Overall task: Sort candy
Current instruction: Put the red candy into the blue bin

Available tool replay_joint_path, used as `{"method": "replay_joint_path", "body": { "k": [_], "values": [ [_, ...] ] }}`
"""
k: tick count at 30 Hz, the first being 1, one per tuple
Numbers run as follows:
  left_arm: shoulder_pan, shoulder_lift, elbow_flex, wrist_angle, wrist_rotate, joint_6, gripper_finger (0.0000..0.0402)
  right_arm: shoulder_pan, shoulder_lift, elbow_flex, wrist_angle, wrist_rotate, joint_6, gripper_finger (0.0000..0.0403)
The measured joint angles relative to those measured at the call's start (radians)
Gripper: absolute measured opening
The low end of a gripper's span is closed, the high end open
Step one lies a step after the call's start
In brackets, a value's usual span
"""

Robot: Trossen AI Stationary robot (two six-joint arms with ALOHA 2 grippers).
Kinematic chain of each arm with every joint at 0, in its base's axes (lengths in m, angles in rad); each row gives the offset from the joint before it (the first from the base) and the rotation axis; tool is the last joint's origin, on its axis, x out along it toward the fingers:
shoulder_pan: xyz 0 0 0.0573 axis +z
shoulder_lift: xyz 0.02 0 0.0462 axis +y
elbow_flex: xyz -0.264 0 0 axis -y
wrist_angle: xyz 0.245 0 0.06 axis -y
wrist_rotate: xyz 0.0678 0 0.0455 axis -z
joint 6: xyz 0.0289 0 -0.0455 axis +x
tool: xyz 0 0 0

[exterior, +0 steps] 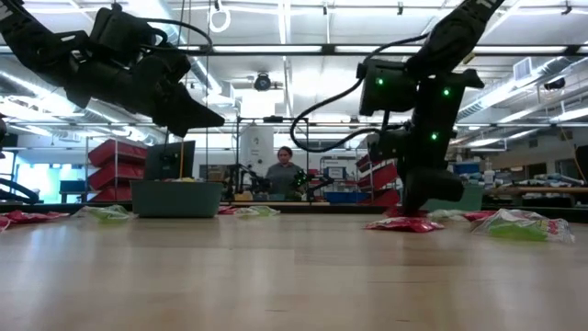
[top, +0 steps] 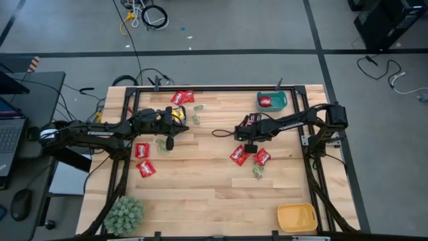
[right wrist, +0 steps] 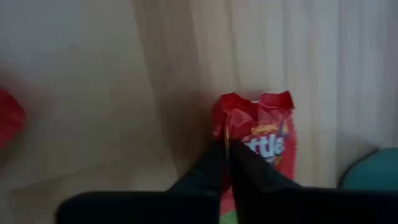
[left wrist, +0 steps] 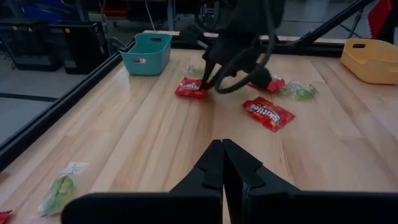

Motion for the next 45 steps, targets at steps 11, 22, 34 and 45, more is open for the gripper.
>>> {"method": "replay_joint_path", "body": {
  "k": [11, 22, 34, 45],
  "values": [
    [0.0, 0.0, 0.0, 0.0, 0.0, 0.0, 0.0001, -0.01, -0.003, 0.113, -0.072, -0.04, 0.034, 0.0001],
    [0.0, 0.0, 0.0, 0.0, -0.008, 0.0, 0.0001, -0.143, -0.005, 0.442, -0.609, 0.153, 0.309, 0.0],
    [0.0, 0.0, 0.0, 0.0, -0.008, -0.001, 0.0001, -0.546, -0.004, 0.419, -0.618, 0.035, 0.367, 0.0],
    [0.0, 0.0, 0.0, -0.002, -0.009, -0.001, 0.0001, -0.66, -0.004, 0.301, -0.498, -0.038, 0.367, 0.0]
  ]
}}
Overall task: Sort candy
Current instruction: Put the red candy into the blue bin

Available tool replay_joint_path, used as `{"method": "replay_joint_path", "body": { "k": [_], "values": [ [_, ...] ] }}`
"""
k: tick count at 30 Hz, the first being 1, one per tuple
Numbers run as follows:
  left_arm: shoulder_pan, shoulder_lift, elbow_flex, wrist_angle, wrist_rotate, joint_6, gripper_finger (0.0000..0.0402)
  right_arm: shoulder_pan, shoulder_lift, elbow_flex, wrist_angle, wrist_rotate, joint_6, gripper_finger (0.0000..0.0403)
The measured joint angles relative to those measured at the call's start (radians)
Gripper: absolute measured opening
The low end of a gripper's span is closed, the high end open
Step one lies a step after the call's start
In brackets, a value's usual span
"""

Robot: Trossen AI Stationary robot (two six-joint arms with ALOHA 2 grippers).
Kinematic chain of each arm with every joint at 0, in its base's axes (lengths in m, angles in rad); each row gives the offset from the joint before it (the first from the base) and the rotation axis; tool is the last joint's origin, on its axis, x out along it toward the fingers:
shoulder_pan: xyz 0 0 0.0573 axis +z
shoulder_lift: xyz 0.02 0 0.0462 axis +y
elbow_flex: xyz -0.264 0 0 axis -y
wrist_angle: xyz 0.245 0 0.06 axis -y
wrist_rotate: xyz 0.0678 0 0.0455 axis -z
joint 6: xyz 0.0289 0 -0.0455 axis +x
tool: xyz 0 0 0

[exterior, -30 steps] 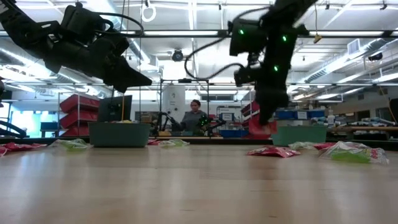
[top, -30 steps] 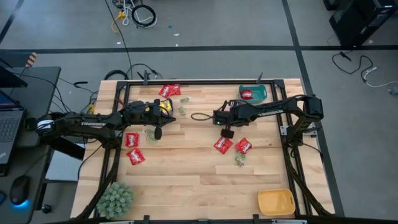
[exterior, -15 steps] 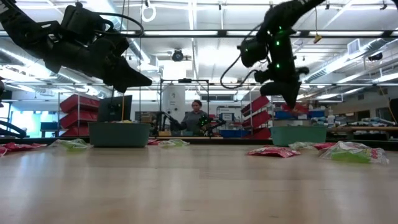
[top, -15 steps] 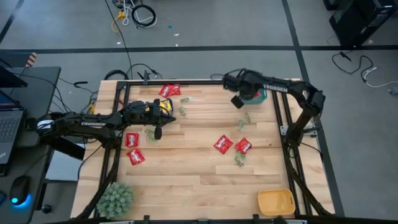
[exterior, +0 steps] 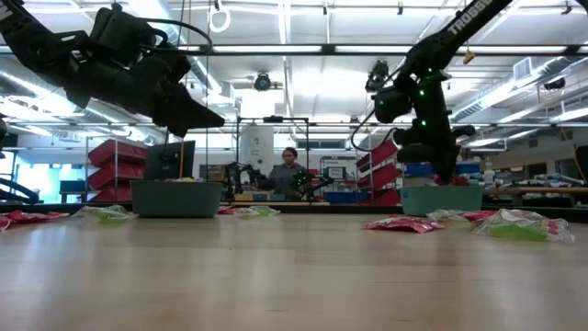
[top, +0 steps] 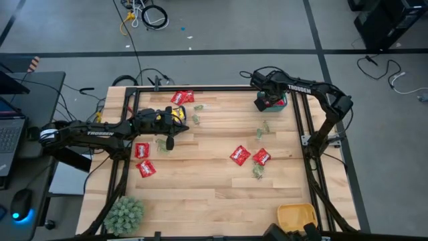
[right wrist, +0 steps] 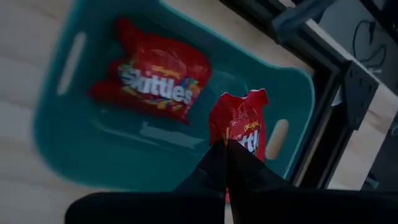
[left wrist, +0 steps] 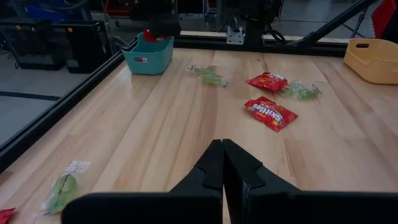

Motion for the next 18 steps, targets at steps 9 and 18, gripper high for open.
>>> {"method": "replay_joint_path", "body": {
  "k": [9, 18],
  "values": [
    [0.0, 0.0, 0.0, -0.002, 0.0, 0.0, 0.0001, -0.038, 0.001, -0.065, 0.118, 0.0, -0.001, 0.001],
    [0.0, 0.0, 0.0, -0.015, -0.001, -0.005, 0.0002, -0.035, 0.001, -0.066, 0.164, -0.004, -0.03, 0.0083]
  ]
}}
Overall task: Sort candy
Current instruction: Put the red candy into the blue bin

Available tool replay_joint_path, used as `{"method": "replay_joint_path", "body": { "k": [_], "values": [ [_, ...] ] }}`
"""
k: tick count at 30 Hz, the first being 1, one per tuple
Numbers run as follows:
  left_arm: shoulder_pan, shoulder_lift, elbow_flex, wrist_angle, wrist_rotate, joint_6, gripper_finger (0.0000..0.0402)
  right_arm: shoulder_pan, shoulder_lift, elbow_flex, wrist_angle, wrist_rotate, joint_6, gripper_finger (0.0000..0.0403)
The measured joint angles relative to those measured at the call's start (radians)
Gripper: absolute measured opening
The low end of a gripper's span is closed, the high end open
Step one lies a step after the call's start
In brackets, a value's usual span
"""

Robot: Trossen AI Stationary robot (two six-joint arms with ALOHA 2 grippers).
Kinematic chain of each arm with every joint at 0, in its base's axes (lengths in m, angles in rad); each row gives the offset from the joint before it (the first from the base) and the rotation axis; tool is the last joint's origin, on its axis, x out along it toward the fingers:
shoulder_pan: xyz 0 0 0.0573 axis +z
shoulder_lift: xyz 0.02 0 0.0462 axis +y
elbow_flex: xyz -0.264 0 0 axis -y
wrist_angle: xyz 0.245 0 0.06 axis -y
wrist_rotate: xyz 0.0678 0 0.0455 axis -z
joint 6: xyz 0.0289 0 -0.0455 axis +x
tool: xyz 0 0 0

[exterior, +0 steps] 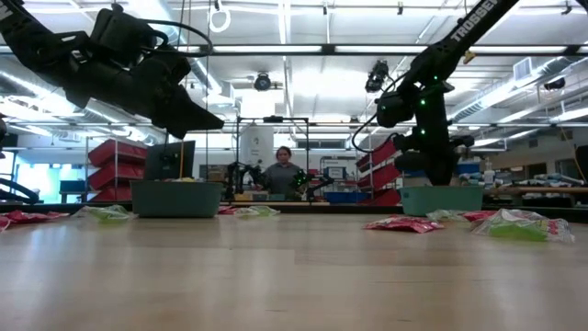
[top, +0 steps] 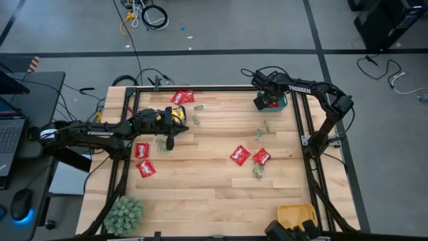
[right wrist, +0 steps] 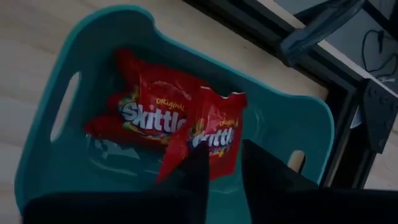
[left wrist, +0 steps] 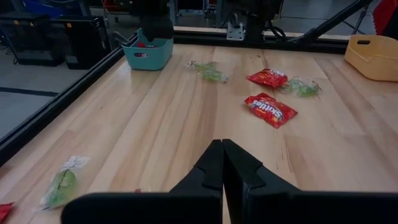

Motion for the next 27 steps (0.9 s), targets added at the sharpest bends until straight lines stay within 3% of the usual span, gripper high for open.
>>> {"method": "replay_joint_path", "body": {
  "k": [4, 6, 10, 13, 16, 18, 27],
  "values": [
    [0.001, 0.0, 0.003, -0.002, -0.001, -0.038, 0.0004, 0.005, 0.0, 0.027, -0.051, -0.001, -0.051, 0.013],
    [0.007, 0.0, 0.029, -0.052, -0.018, -0.044, 0.0003, 0.019, -0.003, 0.052, -0.108, -0.001, -0.086, 0.0135],
    [0.045, 0.0, 0.144, -0.284, -0.077, -0.004, 0.0001, 0.075, -0.05, 0.07, -0.077, -0.042, -0.195, 0.0074],
    [0.099, 0.0, 0.211, -0.384, -0.091, 0.038, 0.0001, 0.102, -0.093, 0.05, 0.075, -0.167, -0.272, 0.0013],
    [0.167, 0.001, 0.267, -0.478, -0.096, 0.046, 0.0001, 0.122, -0.12, 0.015, 0.243, -0.318, -0.297, 0.0006],
    [0.206, 0.029, 0.307, -0.528, -0.096, 0.047, 0.0001, 0.152, -0.131, -0.007, 0.33, -0.355, -0.304, 0.0002],
    [0.345, 0.347, 0.581, -0.748, -0.097, 0.034, 0.0001, 0.311, -0.137, -0.016, 0.481, -0.307, -0.304, 0.0]
  ]
}}
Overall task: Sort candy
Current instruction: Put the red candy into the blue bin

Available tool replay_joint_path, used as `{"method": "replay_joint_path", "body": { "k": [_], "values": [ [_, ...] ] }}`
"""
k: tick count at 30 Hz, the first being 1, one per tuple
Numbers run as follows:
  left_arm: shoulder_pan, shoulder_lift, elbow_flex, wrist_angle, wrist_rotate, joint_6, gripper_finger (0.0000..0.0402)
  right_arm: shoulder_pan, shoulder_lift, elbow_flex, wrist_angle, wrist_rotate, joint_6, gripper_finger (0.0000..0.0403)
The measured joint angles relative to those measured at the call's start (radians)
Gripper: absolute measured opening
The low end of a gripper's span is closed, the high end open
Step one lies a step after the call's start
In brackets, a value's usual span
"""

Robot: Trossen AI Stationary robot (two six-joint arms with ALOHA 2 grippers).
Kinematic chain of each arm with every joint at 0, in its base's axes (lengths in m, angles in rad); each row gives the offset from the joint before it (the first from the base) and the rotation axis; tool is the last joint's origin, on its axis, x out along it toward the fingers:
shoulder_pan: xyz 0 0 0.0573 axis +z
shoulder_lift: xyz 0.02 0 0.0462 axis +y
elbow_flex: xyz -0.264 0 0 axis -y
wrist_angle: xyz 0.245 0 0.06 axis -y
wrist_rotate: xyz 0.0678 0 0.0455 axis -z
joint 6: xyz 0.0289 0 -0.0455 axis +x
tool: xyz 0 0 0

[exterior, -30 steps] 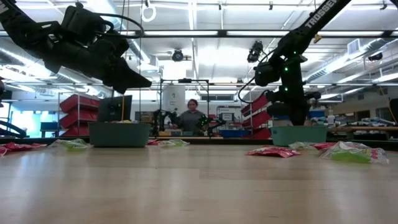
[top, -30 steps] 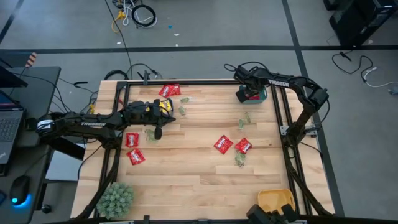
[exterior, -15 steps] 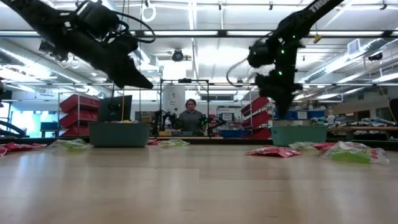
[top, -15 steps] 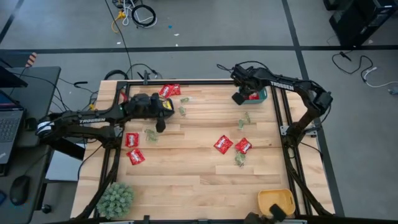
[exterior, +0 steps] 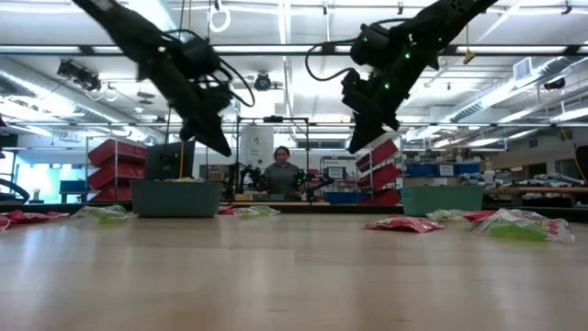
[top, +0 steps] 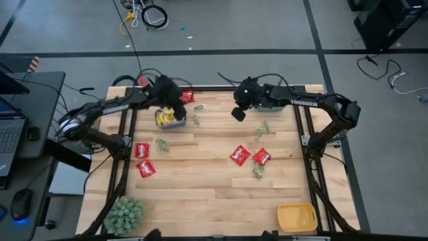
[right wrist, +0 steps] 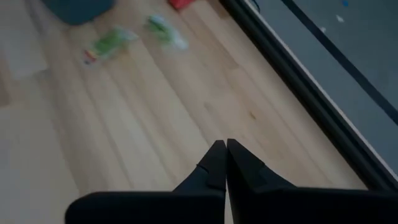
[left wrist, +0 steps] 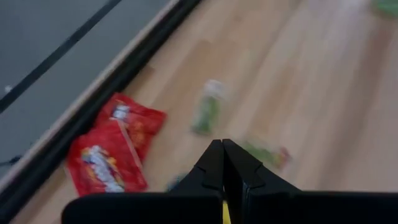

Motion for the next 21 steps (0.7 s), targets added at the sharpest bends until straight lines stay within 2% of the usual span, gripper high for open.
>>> {"method": "replay_joint_path", "body": {
  "k": [5, 10, 16, 21],
  "values": [
    [0.068, 0.188, 0.199, -0.161, -0.003, 0.022, 0.0009, 0.039, -0.005, 0.0, 0.001, 0.022, 0.0, 0.0],
    [0.105, 0.341, 0.353, -0.291, -0.003, 0.041, 0.0036, 0.056, -0.011, 0.0, -0.002, 0.055, 0.0, 0.0],
    [0.109, 0.466, 0.44, -0.321, -0.04, 0.056, 0.0105, 0.057, -0.012, 0.0, -0.003, 0.056, -0.001, 0.0],
    [0.112, 0.522, 0.46, -0.3, -0.149, 0.049, 0.0169, 0.058, -0.012, 0.0, -0.006, 0.056, -0.001, 0.0]
  ]
}}
